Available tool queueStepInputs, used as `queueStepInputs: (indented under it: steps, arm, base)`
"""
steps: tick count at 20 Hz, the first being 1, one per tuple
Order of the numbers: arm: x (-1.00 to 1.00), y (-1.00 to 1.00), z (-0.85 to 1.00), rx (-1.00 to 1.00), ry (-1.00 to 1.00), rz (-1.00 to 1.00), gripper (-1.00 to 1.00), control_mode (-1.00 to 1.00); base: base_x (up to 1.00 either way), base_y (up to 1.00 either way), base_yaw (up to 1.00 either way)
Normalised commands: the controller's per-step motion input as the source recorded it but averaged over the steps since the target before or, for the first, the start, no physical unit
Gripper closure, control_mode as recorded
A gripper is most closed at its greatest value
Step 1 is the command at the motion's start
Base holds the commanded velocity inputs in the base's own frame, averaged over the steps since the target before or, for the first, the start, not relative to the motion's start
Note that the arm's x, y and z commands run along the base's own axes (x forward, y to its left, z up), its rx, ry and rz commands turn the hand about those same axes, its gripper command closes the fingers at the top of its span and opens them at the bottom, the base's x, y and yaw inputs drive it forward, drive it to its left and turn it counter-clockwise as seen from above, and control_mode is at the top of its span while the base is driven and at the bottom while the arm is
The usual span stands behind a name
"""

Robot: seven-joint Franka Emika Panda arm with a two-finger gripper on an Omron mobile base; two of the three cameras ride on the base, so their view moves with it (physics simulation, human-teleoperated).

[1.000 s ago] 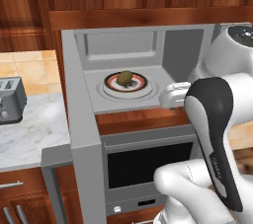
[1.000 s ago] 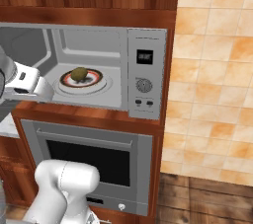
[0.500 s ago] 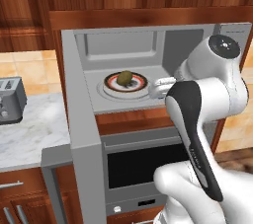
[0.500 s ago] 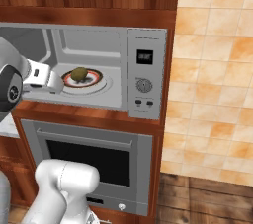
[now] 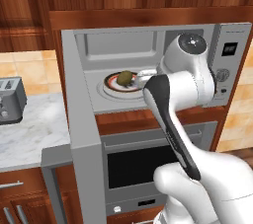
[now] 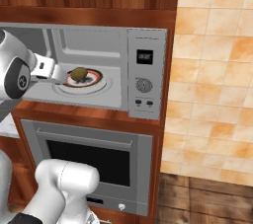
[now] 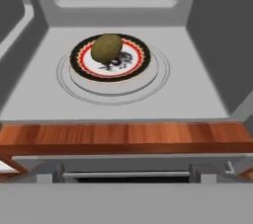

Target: Retrieve the reheated potato from the microwave, then place the potato, cheese, and condiment on the cutting board.

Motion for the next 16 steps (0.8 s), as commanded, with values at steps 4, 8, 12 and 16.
queueStepInputs:
  steps: [4,8,12,16]
  arm:
    - [0.41,0.02,-0.22,0.00,-0.01,0.00,-1.00,-1.00]
    - [0.36,0.14,-0.30,0.00,-0.08,0.00,-1.00,-1.00]
    - [0.41,0.18,-0.22,0.00,-0.14,-0.02,-1.00,-1.00]
    - [0.55,0.12,-0.06,0.04,-0.03,-0.08,-1.00,-1.00]
  base:
    - [0.00,0.00,0.00]
    - [0.00,0.00,0.00]
    - [0.00,0.00,0.00]
    - [0.00,0.00,0.00]
